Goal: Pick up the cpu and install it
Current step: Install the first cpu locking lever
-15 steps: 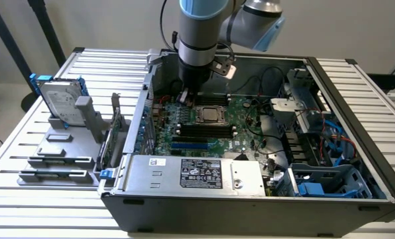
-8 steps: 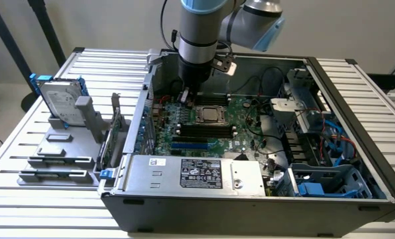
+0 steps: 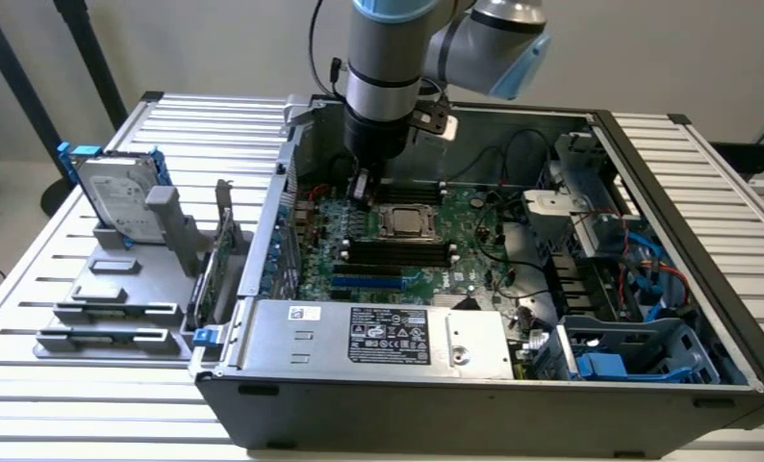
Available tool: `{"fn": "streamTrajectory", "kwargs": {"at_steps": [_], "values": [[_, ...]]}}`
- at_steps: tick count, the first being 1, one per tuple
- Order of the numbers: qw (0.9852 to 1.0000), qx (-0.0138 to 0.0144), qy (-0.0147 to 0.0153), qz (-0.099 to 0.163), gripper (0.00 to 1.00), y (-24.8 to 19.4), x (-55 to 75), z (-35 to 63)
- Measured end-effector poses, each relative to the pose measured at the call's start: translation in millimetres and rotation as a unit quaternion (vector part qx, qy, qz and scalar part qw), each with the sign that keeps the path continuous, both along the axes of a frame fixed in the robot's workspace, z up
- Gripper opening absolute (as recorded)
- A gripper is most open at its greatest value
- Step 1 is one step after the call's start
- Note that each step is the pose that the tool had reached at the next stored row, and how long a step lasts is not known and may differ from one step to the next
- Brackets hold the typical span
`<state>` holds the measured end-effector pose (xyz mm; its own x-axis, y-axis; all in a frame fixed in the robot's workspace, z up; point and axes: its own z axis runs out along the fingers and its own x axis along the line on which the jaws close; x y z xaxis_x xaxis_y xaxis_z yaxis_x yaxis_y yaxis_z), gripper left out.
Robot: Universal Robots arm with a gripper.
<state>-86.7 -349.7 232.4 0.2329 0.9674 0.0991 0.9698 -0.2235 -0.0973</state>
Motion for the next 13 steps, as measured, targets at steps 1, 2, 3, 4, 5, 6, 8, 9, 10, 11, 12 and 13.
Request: {"fn": "streamTrajectory", "kwargs": {"at_steps": [1,2,3,4,5,6,8,9,10,11,12,13], "values": [[1.0,-0.0003,-0.0005,0.006,0.11,0.0,0.0,0.0],[0.9999,-0.0006,-0.0012,0.01,0.11,0.1,0.1,0.0],[0.9999,-0.001,-0.0021,0.015,0.11,0.3,0.0,0.0],[0.9998,-0.0015,-0.0035,0.019,0.11,0.5,0.0,0.0],[0.9997,-0.0021,-0.0055,0.023,0.11,0.7,0.0,0.0],[0.9996,-0.003,-0.0078,0.027,0.11,1.1,0.0,0.0],[0.9994,-0.0047,-0.0108,0.033,0.11,2.1,0.1,0.0],[0.9993,-0.0063,-0.0108,0.036,0.11,2.4,0.1,0.0],[0.9992,-0.0063,-0.0108,0.037,0.11,2.3,0.1,0.0],[0.9992,-0.0064,-0.0108,0.038,0.11,2.3,0.0,0.0],[0.9991,-0.0064,-0.0108,0.04,0.11,2.3,0.0,0.0],[0.9991,-0.0063,-0.0108,0.041,0.11,2.4,0.0,0.0]]}}
